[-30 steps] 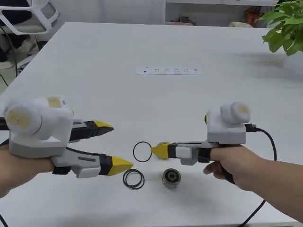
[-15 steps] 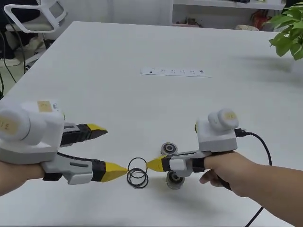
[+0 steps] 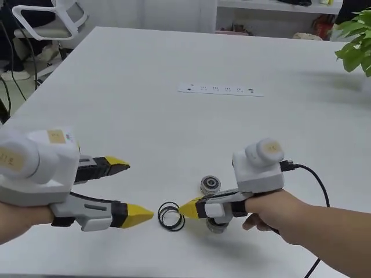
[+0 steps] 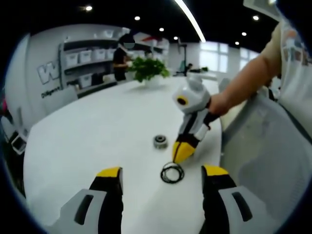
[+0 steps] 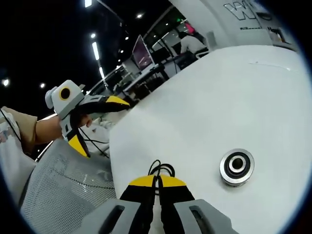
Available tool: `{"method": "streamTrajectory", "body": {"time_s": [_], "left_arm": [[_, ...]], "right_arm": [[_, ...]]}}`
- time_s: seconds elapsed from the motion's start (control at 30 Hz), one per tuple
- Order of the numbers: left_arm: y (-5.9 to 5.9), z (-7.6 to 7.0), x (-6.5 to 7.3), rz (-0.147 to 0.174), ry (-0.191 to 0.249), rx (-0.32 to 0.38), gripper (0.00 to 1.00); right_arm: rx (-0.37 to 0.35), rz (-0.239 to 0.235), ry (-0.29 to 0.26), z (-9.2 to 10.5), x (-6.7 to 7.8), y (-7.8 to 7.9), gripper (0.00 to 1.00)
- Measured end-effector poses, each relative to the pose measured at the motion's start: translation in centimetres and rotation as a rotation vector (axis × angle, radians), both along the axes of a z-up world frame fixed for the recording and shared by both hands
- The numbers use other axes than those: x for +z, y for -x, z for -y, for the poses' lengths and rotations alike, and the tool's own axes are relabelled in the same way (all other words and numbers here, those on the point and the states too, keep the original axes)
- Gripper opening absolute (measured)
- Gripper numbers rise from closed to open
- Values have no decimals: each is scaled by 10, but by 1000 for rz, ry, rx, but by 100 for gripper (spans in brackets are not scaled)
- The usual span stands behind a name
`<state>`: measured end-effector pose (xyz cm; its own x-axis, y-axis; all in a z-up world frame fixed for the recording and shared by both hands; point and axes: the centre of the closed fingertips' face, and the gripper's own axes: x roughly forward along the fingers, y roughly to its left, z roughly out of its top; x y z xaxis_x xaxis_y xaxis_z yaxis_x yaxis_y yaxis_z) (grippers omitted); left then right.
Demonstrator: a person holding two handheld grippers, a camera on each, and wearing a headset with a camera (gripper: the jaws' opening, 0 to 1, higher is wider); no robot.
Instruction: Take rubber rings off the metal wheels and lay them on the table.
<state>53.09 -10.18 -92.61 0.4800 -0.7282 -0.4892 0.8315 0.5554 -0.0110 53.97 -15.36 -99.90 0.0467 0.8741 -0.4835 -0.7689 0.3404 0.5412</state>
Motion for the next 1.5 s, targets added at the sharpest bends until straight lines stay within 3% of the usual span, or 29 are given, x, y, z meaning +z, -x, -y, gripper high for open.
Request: {"method": "streamTrajectory", "body": {"time_s": [0.2,0.57,0.93,1.1,1.5], "left_arm": [[-1,0,0,2,-5,1,66],[2,7,2,-1,-4,-11,66],[0,6,7,2,14,6,68],[0,6,7,-6,20,11,68],[3,7,6,-14,41,30,69]], "right_arm": [[3,22,2,3,2,0,6],[-24,73,-40,13,24,-4,19],[-80,173,-50,47,46,-12,31],[-120,234,-28,67,50,-15,39],[-215,292,-2,107,49,-11,52]]}}
